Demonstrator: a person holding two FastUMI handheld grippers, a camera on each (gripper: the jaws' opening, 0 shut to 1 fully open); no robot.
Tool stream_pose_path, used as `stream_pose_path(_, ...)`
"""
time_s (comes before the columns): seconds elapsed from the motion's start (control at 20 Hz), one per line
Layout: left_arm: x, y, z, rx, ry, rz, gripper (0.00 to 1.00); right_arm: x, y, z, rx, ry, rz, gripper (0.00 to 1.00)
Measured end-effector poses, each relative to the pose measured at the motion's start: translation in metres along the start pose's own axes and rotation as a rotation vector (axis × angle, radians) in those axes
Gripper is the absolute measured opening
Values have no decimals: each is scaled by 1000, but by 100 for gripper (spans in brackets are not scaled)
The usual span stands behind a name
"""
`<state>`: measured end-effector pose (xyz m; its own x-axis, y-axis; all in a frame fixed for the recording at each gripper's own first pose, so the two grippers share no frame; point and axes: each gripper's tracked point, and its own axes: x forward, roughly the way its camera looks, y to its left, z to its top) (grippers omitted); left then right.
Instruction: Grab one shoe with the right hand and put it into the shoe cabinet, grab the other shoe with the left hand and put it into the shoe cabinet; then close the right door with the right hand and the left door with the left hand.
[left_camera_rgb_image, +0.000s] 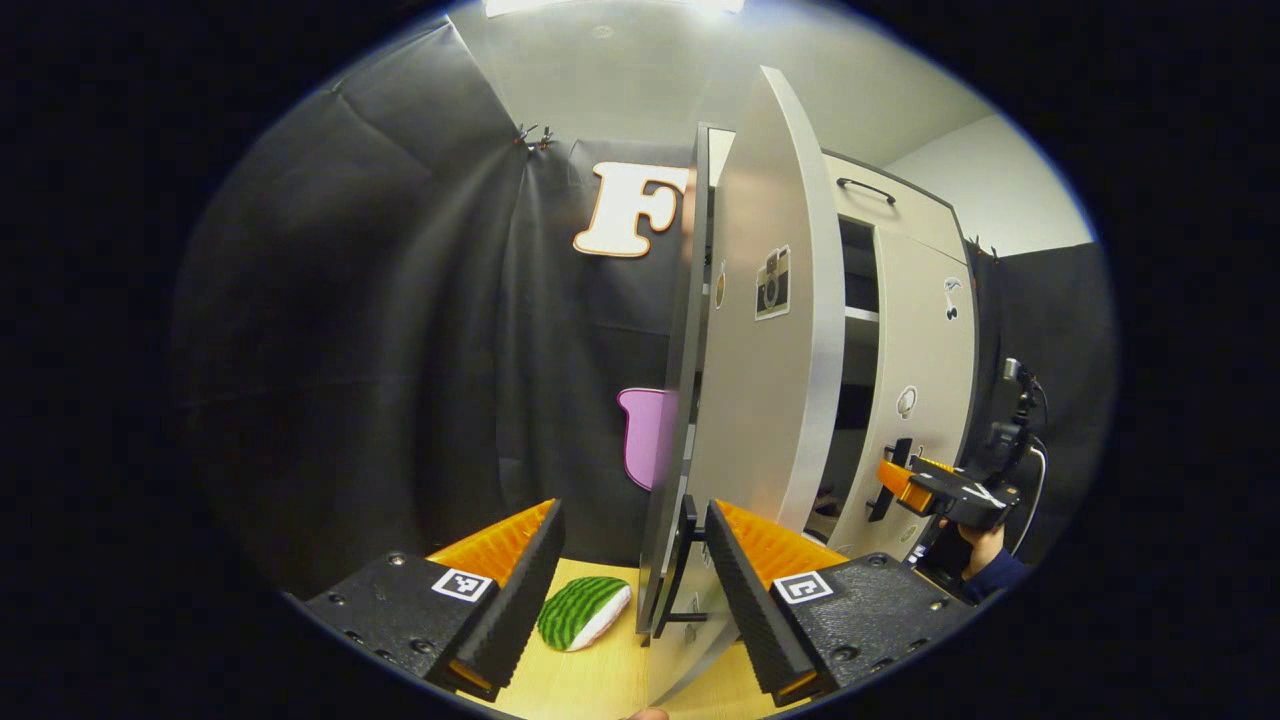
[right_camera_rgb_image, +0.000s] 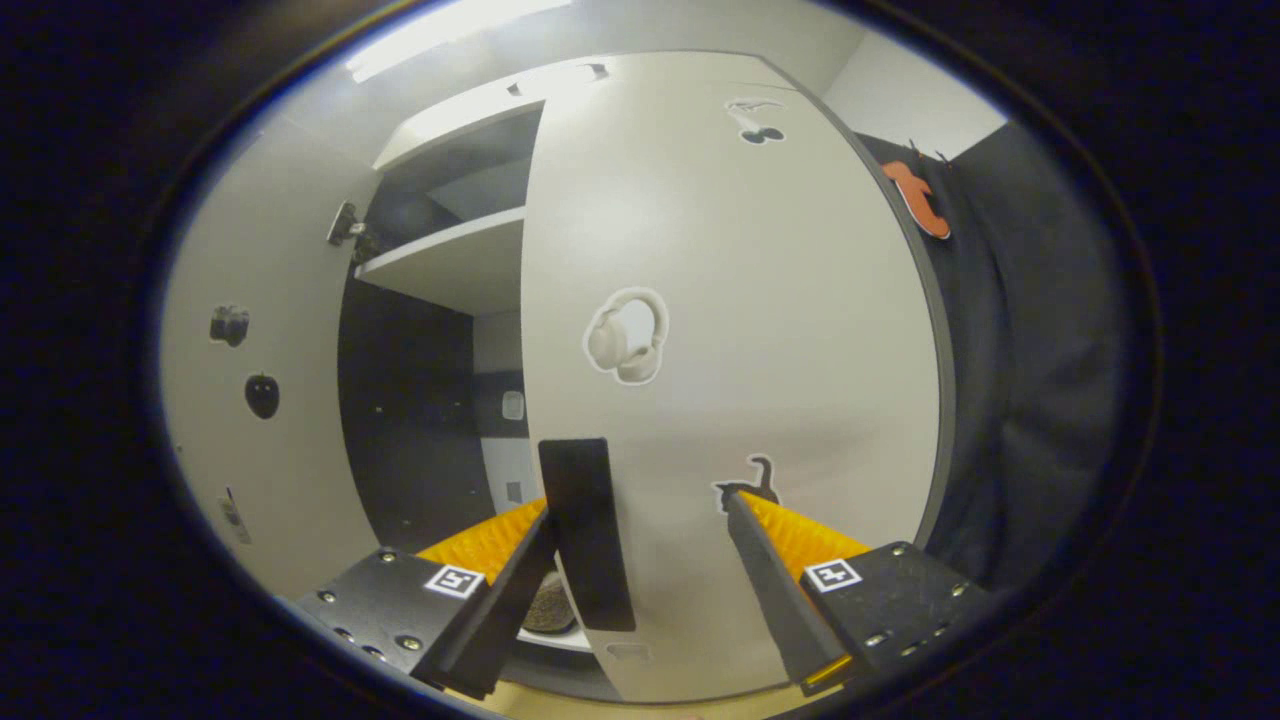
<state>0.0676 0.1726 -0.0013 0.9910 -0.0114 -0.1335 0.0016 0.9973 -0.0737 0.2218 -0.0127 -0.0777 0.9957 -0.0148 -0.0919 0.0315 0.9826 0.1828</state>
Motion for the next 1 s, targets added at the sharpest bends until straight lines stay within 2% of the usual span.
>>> stream_pose_path(0.1,0,-2,0,14,0,-1,87,-10,-2,5,-28,-18,2,100)
stream_pose_path(0.15,1,-4,1,21,-2,-3,80,-15,-5,10,-56,-37,-9,97)
stream_pose_path(0.2,1,-7,1,26,-3,-8,81,-20,-9,15,-76,-55,-18,100)
stream_pose_path(0.25,2,-12,1,30,-5,-18,86,-24,-11,19,-82,-66,-19,100)
stream_pose_path(0.3,3,-19,1,30,-7,-29,86,-29,-13,22,-79,-69,-17,97)
stream_pose_path(0.35,3,-26,1,26,-7,-42,86,-32,-17,25,-72,-68,-18,100)
stream_pose_path(0.4,1,-31,-1,20,-8,-60,81,-36,-22,28,-65,-70,-25,100)
stream_pose_path(0.45,2,-38,-2,12,-9,-80,81,-40,-29,30,-58,-73,-38,100)
stream_pose_path(0.5,5,-46,-3,4,-8,-103,86,-43,-35,33,-51,-75,-48,100)
stream_pose_path(0.55,8,-53,-3,-3,-10,-127,81,-47,-42,33,-45,-75,-58,100)
stream_pose_path(0.6,9,-60,-4,-13,-8,-149,86,-50,-49,34,-44,-71,-68,100)
stream_pose_path(0.75,16,-77,-7,-48,3,-200,86,-62,-71,32,-46,-60,-104,100)
stream_pose_path(0.8,18,-81,-8,-52,5,-206,81,-66,-78,33,-42,-60,-115,100)
stream_pose_path(0.85,22,-84,-8,-48,4,-212,86,-70,-84,34,-36,-60,-124,100)
stream_pose_path(1.0,31,-94,-9,-9,9,-221,86,-79,-101,39,-29,-62,-152,100)
